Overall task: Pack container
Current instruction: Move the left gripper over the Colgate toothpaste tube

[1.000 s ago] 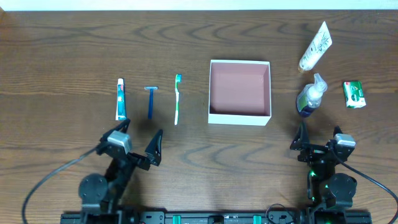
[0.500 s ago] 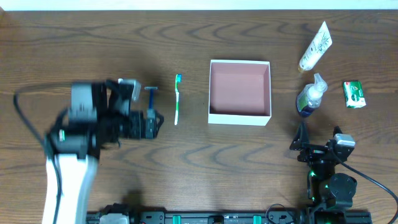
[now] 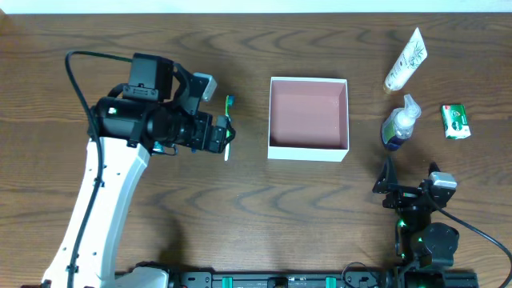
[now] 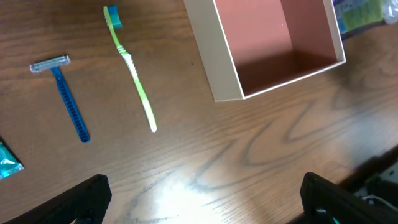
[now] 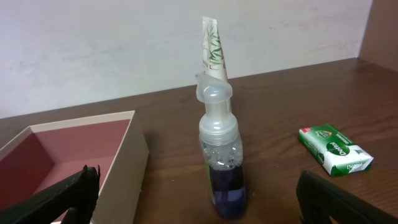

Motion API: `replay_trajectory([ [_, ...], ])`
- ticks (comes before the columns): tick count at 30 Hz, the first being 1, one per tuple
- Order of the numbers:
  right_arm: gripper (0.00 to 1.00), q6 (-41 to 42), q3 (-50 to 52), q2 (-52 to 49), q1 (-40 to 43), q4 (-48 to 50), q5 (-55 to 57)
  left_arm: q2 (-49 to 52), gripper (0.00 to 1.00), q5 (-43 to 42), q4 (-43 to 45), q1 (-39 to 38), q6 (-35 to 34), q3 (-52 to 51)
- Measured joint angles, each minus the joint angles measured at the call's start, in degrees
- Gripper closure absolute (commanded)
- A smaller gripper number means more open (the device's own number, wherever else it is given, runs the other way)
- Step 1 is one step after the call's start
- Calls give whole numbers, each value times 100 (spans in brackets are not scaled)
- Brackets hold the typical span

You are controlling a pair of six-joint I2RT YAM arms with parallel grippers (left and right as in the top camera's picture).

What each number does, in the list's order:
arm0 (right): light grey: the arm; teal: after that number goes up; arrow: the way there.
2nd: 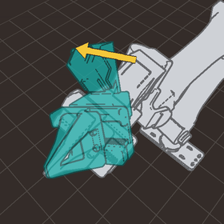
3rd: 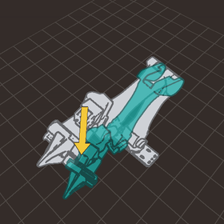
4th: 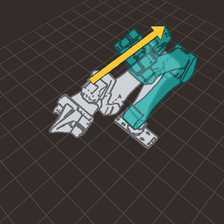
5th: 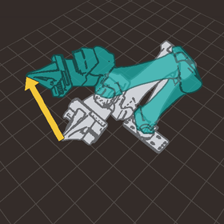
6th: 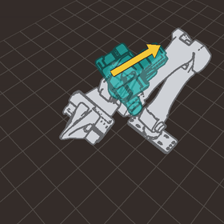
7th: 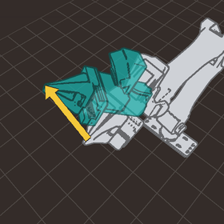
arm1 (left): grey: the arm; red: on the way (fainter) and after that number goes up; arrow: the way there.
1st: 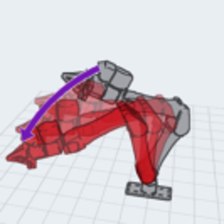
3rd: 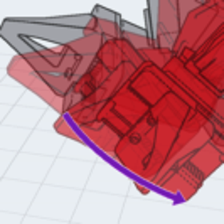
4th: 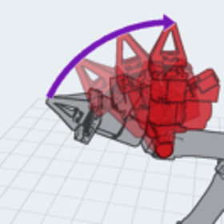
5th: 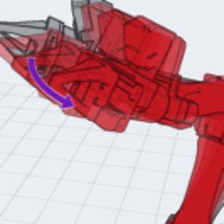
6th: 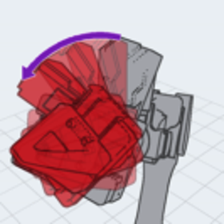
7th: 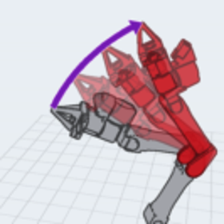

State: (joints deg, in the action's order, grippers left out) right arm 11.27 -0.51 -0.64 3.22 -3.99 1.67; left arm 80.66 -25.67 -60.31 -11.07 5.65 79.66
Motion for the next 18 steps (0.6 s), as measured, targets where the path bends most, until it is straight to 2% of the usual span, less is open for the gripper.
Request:
replay_trajectory([
  [4, 1, 0, 0, 0, 0, 0, 0, 203, 2, 564, 109, -372, -466, 20],
  [10, 1, -2, 0, 0, 0, -2, 0, 1025, 2, 1432, 450, -723, -984, 22],
  [18, 1, 0, 0, 0, 0, 0, 0, 1952, 2, 1777, 920, -627, -1488, 22],
])
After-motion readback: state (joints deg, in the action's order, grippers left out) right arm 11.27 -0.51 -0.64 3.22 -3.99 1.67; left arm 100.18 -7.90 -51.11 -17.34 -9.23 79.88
